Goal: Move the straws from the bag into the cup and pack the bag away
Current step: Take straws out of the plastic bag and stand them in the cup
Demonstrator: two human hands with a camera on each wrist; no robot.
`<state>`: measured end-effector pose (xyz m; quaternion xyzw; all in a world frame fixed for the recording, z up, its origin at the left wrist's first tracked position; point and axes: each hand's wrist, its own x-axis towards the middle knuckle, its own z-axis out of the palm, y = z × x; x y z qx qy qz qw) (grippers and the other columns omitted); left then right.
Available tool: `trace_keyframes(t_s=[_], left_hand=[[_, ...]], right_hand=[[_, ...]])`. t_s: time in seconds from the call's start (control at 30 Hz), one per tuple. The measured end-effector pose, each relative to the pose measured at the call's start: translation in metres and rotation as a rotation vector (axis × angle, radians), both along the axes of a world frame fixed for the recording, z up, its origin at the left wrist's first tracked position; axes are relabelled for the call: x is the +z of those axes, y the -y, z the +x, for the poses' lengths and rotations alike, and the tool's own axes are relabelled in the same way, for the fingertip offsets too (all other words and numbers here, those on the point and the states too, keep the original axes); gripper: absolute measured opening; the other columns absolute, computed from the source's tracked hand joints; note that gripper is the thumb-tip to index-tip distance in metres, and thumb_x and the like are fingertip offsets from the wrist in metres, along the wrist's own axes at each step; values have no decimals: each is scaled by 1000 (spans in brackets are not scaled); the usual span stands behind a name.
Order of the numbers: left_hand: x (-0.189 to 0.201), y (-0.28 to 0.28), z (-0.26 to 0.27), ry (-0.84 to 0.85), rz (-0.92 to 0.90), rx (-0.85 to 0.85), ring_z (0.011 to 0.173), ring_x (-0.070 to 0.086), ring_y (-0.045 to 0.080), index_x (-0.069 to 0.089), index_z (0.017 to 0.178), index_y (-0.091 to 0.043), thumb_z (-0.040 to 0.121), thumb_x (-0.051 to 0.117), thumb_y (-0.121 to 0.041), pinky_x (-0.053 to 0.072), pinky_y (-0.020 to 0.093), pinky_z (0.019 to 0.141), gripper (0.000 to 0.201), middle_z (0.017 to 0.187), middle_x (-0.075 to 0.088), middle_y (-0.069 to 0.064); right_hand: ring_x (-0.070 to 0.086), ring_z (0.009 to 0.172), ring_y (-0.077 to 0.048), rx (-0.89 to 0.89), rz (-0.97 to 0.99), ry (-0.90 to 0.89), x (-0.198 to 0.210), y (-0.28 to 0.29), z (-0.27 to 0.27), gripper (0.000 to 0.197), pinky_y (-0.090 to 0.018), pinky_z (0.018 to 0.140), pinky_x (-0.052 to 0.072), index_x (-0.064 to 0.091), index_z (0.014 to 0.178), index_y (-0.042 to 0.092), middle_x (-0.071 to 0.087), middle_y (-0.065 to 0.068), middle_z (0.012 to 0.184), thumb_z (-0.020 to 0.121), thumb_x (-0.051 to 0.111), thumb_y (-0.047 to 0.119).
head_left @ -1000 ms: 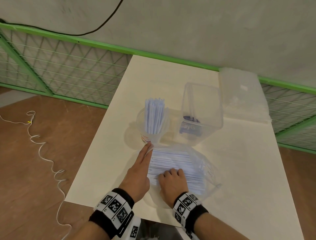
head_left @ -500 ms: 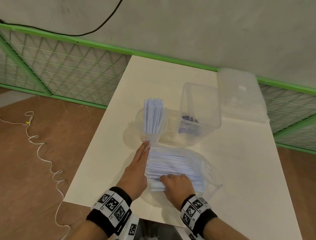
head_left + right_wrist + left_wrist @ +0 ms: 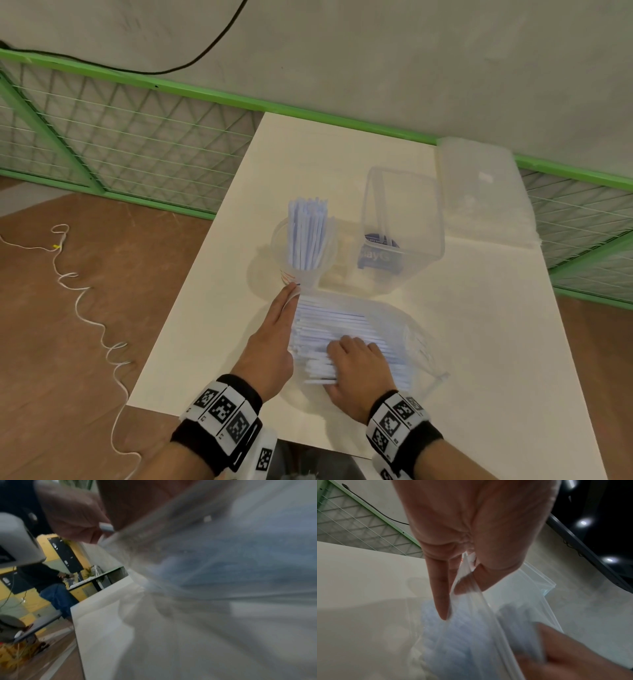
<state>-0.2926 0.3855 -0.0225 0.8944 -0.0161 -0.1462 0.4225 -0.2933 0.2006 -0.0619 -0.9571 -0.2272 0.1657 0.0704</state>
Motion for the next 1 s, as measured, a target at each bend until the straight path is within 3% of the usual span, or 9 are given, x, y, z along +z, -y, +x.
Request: trace_keyframes(t_s=[0.07, 0.2, 0.3, 0.4, 0.63, 0.7, 0.8, 0.87, 1.0], left_hand=[[-1, -1, 1, 2, -5, 0, 131, 41, 9, 9, 154, -32, 75, 42, 18, 49, 25, 96, 99, 156, -5, -30], [0, 0, 2, -10, -5, 3, 133, 42, 10, 8, 154, -31, 77, 43, 18, 45, 20, 98, 98, 156, -7, -29], [-1, -1, 5, -14, 0, -3, 130, 44, 11, 7, 154, -29, 77, 44, 17, 44, 16, 93, 97, 157, -8, -27], [-4, -2, 7, -9, -6, -11, 133, 42, 13, 8, 155, -28, 77, 45, 17, 44, 19, 96, 97, 158, -8, -27], [-2, -2, 8, -7, -13, -14, 134, 41, 14, 9, 154, -28, 77, 45, 17, 44, 26, 104, 97, 158, -6, -26], [0, -2, 8, -12, -6, -10, 133, 42, 12, 9, 154, -29, 77, 45, 17, 44, 22, 100, 96, 158, -7, -27], [-1, -3, 7, -13, -4, -10, 132, 43, 10, 9, 154, -29, 78, 45, 17, 42, 14, 94, 96, 158, -7, -26], [-3, -4, 6, -18, -6, -9, 132, 43, 10, 10, 154, -29, 78, 44, 17, 40, 10, 90, 96, 158, -7, -26], [-3, -5, 2, -40, -22, 5, 128, 45, 7, 8, 154, -32, 78, 41, 17, 41, 10, 88, 97, 156, -9, -32]], right_hand=[[60, 69, -21, -61, 107, 22, 5, 8, 0, 31, -34, 63, 46, 56, 89, 23, 60, 5, 78, 70, 47, 46], [58, 62, -17, -305, 488, -42, 35, 22, 5, 18, -30, 57, 42, 44, 86, 32, 55, 8, 66, 85, 53, 48], [62, 59, -14, -533, 818, -70, 67, 23, 6, 21, -29, 63, 51, 58, 77, 22, 61, 0, 61, 90, 67, 37], [70, 68, -15, -660, 1071, -124, 83, 18, 5, 26, -26, 69, 56, 67, 71, 13, 70, -4, 67, 88, 68, 32], [67, 75, -8, -644, 897, -189, 47, 26, 2, 14, -21, 73, 52, 66, 80, 15, 70, 6, 78, 78, 80, 19], [65, 67, -7, -607, 844, -185, 52, 28, 5, 15, -21, 68, 51, 65, 72, 14, 67, 4, 71, 79, 78, 18], [55, 53, -16, -508, 776, -189, 77, 28, 17, 32, -32, 58, 47, 57, 58, 3, 59, -7, 57, 83, 71, 16], [62, 59, -22, -507, 831, -158, 105, 27, 31, 22, -36, 60, 52, 64, 65, 1, 67, -10, 65, 82, 72, 12], [61, 52, -20, -465, 1054, -62, 171, 19, 73, 14, -29, 50, 48, 68, 71, 9, 69, -8, 68, 81, 76, 7]])
